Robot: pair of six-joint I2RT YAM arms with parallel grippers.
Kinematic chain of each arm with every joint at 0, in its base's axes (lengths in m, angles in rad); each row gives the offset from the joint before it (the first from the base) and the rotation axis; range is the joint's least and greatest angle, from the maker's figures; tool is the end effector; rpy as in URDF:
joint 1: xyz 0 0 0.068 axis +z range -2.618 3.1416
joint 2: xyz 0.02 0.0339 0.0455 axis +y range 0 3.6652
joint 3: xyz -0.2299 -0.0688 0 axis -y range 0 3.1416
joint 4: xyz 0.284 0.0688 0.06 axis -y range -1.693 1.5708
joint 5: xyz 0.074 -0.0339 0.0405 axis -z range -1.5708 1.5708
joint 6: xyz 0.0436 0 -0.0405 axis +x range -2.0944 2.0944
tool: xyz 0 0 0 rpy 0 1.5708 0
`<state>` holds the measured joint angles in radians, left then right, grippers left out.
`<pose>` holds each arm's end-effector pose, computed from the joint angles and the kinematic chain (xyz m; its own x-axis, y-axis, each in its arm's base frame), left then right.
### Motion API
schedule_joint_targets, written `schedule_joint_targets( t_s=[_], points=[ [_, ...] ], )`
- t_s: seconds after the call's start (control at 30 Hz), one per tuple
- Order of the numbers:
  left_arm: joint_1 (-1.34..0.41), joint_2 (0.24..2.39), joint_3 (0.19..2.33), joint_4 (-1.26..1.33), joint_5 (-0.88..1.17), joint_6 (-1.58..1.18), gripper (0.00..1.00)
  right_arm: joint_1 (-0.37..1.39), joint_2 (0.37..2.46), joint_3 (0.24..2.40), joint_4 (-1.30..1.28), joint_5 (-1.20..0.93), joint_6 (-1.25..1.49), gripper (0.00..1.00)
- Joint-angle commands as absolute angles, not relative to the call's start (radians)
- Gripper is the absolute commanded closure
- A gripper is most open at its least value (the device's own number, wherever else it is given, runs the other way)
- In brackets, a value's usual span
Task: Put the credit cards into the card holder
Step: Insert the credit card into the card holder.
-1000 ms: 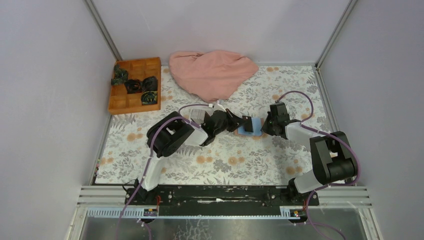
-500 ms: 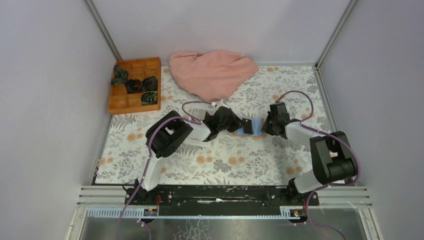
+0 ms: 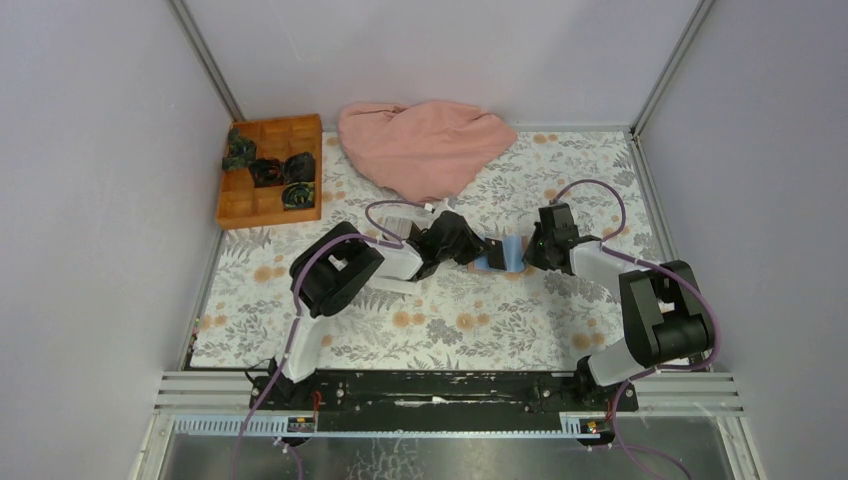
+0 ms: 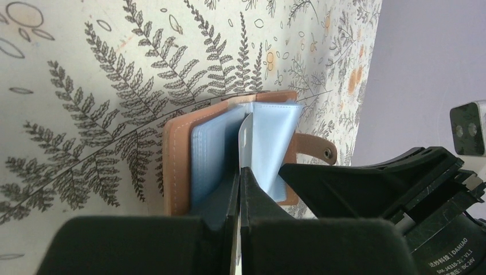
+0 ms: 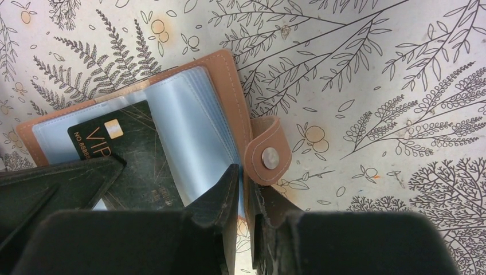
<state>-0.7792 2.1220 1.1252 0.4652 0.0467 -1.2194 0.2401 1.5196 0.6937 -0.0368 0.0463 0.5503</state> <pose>0.3161 -0.3151 0.0439 -0.8101 -0.5181 -0.2745 -0.0871 0.5693 -0.8175 0.3126 0.0745 0.0857 -0.7378 0.3572 -0.5728 0.2083 0.9276 0.3101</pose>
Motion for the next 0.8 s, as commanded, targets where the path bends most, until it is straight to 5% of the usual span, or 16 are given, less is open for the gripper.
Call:
schedule_joint_targets(
  t_s=[0.0,0.77],
  points=[
    [-0.789,2.105,1.078,0.305,-0.015,-1.173,1.00,0.235,1.546,0.703,-0.101,0.117,0.518,0.84],
    [-0.799,2.149,1.069,0.388,0.000,-1.237,1.00,0.233,1.581,0.703,-0.089,0.106,0.515,0.83]
  ],
)
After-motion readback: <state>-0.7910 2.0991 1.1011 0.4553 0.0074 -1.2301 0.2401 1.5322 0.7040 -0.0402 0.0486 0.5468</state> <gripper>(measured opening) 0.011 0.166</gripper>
